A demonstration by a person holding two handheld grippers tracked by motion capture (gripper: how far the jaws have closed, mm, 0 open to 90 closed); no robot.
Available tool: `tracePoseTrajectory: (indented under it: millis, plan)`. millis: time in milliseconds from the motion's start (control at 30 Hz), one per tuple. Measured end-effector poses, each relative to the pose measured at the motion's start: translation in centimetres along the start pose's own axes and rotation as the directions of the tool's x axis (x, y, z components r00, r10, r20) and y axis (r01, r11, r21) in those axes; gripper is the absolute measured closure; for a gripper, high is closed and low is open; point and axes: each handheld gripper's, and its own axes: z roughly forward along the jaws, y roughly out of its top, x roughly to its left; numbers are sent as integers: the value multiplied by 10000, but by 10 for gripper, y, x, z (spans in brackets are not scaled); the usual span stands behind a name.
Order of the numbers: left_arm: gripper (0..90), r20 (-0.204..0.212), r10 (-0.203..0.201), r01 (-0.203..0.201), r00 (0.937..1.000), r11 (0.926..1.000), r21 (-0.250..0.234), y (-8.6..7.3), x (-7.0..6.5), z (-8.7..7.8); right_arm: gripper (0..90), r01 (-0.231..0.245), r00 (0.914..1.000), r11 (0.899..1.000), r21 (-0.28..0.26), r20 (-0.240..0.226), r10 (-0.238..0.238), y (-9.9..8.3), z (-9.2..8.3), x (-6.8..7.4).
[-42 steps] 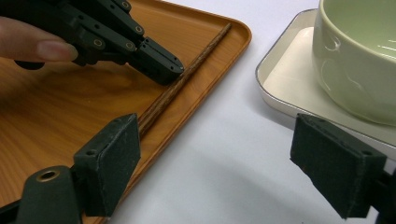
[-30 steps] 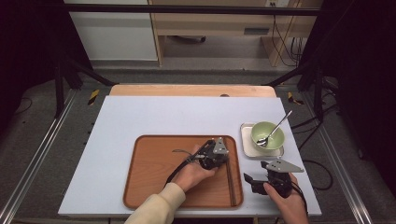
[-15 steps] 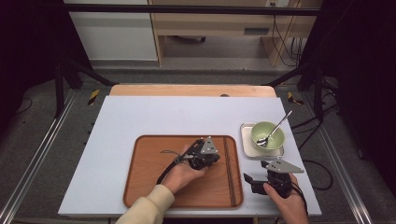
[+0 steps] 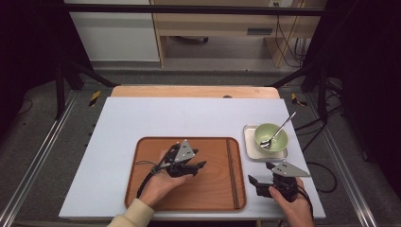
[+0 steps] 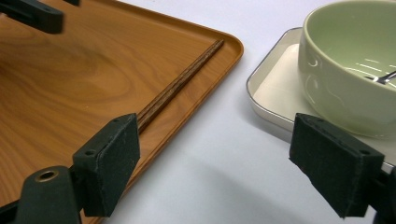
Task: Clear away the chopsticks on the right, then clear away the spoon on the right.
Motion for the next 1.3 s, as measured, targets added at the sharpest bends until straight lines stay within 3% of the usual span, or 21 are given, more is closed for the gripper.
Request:
tracePoseTrajectory:
  millis: [67, 200, 333, 433, 467, 600, 733, 900, 1133, 1300]
  plan:
    - [315, -117, -155, 152, 9998, 9996, -241, -4, 4, -10, 157, -25, 10000, 10000, -23, 41, 25, 1, -2, 0]
    - [204, -667, -76, 47, 9977, 9991, -433, -12, 13, -29, 148, -36, 9998, 10000, -39, 182, 37, 2, -3, 1]
    - [102, -1055, -251, 184, 9941, 9978, -637, -25, 24, -46, 130, 12, 9996, 10000, -69, 293, -10, 3, -6, -1]
    - [65, -1171, -517, 458, 9918, 9976, -526, -33, 36, -55, 101, -169, 9994, 9998, -42, 312, 170, 4, -11, -3]
    - [54, -1256, -719, 633, 9895, 9954, -716, -35, 39, -59, 103, -181, 9989, 9998, -39, 424, 182, 5, -14, -5]
    - [48, -1756, -744, 631, 9816, 9956, -690, -44, 50, -70, 115, -697, 9959, 9976, -34, 579, 698, 13, -20, -17]
    - [44, -1938, -1284, 1055, 9726, 9866, -1241, -57, 62, -84, 130, -1000, 9907, 9950, -50, 920, 1001, 20, -25, -30]
    - [43, -2297, -1562, 1224, 9606, 9804, -1546, -72, 72, -97, 154, -1808, 9784, 9831, 270, 1065, 1770, 26, -25, -51]
    - [42, -2425, -2191, 1706, 9451, 9636, -2059, -86, 83, -110, 189, -2244, 9668, 9718, 717, 1415, 2128, 41, -18, -81]
    - [42, -2607, -2255, 1703, 9387, 9610, -2177, -91, 88, -119, 203, -2336, 9631, 9681, 910, 1583, 2175, 53, -14, -94]
